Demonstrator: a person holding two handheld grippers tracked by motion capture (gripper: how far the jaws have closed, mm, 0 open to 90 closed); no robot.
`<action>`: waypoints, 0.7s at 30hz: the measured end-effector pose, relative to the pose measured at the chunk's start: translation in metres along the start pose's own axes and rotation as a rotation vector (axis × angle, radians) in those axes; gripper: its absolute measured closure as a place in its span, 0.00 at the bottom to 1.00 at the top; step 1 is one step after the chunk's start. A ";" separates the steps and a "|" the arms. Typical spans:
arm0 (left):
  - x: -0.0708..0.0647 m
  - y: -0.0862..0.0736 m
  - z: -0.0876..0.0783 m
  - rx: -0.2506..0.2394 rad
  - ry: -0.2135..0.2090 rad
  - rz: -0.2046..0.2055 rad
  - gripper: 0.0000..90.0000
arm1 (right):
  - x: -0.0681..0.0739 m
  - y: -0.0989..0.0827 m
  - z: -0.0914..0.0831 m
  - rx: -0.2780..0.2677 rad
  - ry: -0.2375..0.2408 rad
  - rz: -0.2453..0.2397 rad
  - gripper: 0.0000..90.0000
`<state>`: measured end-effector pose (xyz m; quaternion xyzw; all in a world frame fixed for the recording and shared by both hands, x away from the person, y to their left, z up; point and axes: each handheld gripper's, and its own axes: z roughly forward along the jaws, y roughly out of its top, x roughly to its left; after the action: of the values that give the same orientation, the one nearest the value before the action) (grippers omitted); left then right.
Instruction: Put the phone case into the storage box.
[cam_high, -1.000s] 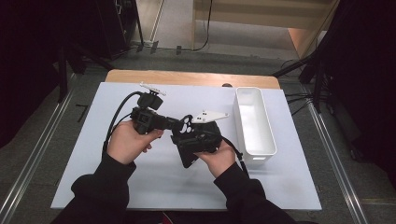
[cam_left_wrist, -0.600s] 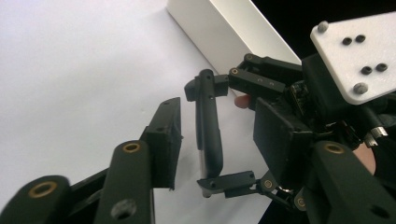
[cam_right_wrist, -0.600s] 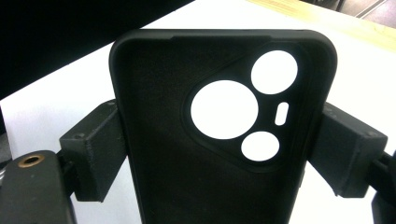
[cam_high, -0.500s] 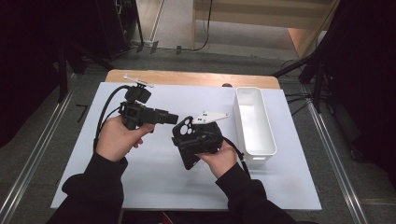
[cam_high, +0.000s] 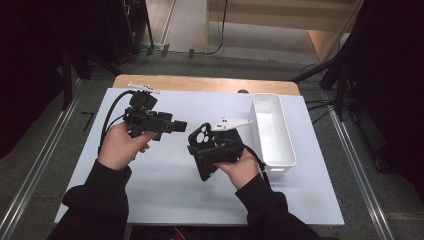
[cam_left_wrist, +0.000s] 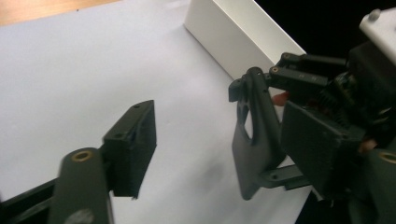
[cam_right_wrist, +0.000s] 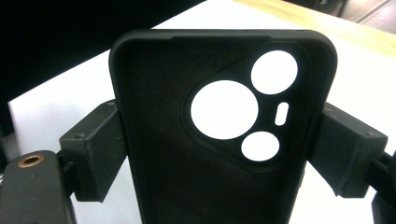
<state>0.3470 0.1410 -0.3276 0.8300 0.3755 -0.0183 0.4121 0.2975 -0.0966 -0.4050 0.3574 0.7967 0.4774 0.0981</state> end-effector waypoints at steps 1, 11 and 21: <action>0.000 0.000 0.000 0.000 0.000 0.000 0.29 | 0.000 0.000 0.000 0.000 0.000 0.000 0.13; 0.012 -0.007 0.006 -0.001 -0.040 0.047 0.29 | -0.005 0.007 -0.013 0.000 0.069 -0.049 0.13; 0.013 -0.019 0.010 -0.008 -0.078 0.155 0.29 | -0.017 0.014 -0.030 -0.002 0.172 -0.094 0.13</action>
<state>0.3469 0.1491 -0.3518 0.8534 0.2940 -0.0173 0.4301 0.3011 -0.1243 -0.3808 0.2775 0.8175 0.5020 0.0521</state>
